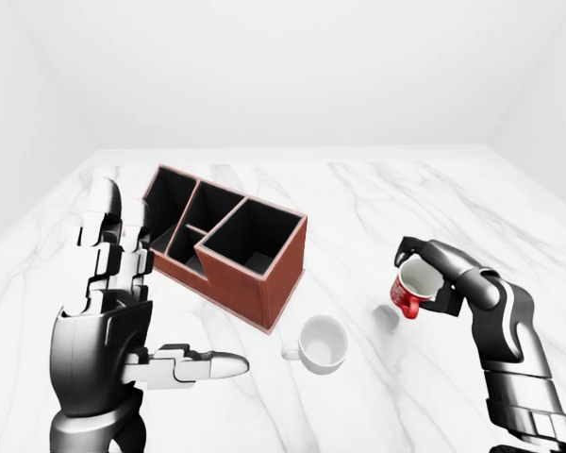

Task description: Pick up the red mug and place it to the right of the caddy.

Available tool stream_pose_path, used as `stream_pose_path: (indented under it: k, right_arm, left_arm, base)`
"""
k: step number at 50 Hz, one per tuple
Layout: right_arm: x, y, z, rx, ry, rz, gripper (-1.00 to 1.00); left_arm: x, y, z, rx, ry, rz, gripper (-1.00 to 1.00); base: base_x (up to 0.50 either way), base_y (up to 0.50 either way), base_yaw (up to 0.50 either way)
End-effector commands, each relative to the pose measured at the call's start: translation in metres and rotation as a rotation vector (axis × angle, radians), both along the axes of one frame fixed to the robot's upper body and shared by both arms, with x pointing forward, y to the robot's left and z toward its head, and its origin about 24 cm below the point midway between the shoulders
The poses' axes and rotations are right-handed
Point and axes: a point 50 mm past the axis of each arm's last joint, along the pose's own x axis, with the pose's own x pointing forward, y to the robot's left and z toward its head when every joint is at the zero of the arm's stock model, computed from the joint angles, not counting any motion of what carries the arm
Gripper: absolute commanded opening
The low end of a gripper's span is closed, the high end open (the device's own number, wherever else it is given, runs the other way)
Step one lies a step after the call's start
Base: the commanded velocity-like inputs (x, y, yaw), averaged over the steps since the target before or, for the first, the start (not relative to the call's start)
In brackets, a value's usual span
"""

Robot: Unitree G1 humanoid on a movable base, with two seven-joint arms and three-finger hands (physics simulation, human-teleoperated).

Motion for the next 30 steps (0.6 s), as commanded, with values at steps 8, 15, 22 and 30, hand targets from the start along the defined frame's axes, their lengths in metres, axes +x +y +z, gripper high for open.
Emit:
stream_pose_path:
  k: [8, 15, 22, 30]
  right_arm:
    - [0.021, 0.027, 0.042, -0.086, -0.147, 0.071, -1.0]
    - [0.032, 0.046, 0.043, -0.065, -0.145, 0.123, -1.0]
    - [0.045, 0.064, 0.043, -0.032, -0.131, 0.173, -1.0]
    - [0.052, 0.084, 0.033, 0.004, -0.087, 0.227, -1.0]
  left_arm:
    - [0.002, 0.002, -0.002, 0.002, 0.007, 0.011, 1.0]
    - [0.003, 0.0, -0.005, 0.015, 0.028, 0.02, 1.0]
    - [0.002, 0.0, -0.003, 0.014, 0.019, 0.019, 1.0]
    - [0.001, 0.001, -0.001, 0.015, 0.01, 0.018, 1.0]
  base:
    - [0.0, 0.0, 0.0]
    - [0.0, 0.0, 0.0]
    - [0.0, 0.0, 0.0]
    - [0.0, 0.0, 0.0]
